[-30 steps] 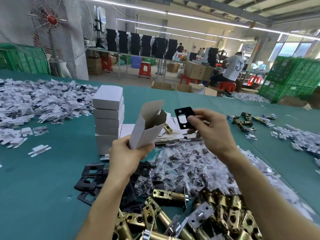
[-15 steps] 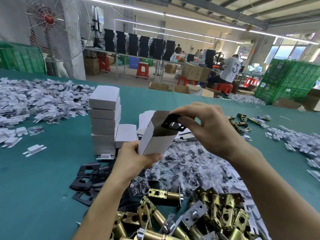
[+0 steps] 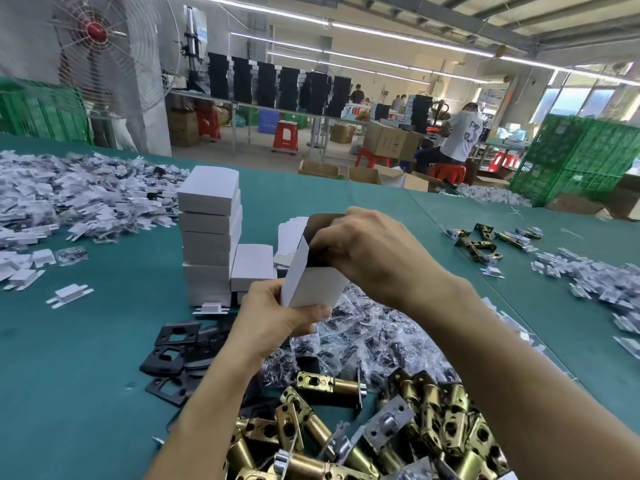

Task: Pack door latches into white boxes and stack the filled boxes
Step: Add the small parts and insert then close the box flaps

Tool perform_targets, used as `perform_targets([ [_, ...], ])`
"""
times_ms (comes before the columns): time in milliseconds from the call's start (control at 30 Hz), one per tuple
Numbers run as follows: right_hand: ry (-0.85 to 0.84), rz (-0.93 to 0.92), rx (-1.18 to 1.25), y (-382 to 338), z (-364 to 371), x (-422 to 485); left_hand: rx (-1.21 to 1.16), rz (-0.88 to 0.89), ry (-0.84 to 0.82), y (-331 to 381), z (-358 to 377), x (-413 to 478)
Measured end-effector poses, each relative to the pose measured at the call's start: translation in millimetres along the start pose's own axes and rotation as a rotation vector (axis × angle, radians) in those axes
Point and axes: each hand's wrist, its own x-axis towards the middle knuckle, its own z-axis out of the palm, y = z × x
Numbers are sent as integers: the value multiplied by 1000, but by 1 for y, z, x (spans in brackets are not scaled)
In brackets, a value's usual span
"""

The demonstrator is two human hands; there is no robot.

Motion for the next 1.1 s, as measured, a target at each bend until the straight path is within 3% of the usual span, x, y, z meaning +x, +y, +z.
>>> perform_targets([
  [167,-4,66,152,4,1,4,-15,-5,4,-2,-3,2],
  [367,-74,90,80,11,5,8,38,-3,24,-5,-3,3],
  [467,246,81,282,14,15,-1,14,-13,50,-6,-5,4],
  [533,464,163,407,21,28,-10,-5,-12,90,-8,-8,5],
  [567,493,231,433,26,38,-14,-19,-15,111,-8,-9,6],
  [633,368,373,420,38,58,-21,-48,-9,135,-8,-9,6],
  [767,-288,448,304,48,91,-36,-180,-54,136,-6,-8,6],
  [833,-511,466,217,42,103,-43,-95,-41,144,-8,-8,7],
  [933,-580,516,122,34,117,-49,25,-20,135,-12,-7,7],
  [1033,-461,554,225,34,125,-52,-142,-55,122,-8,-7,5],
  [1100,-347,576,349,38,120,-51,-97,-23,137,-9,-8,7],
])
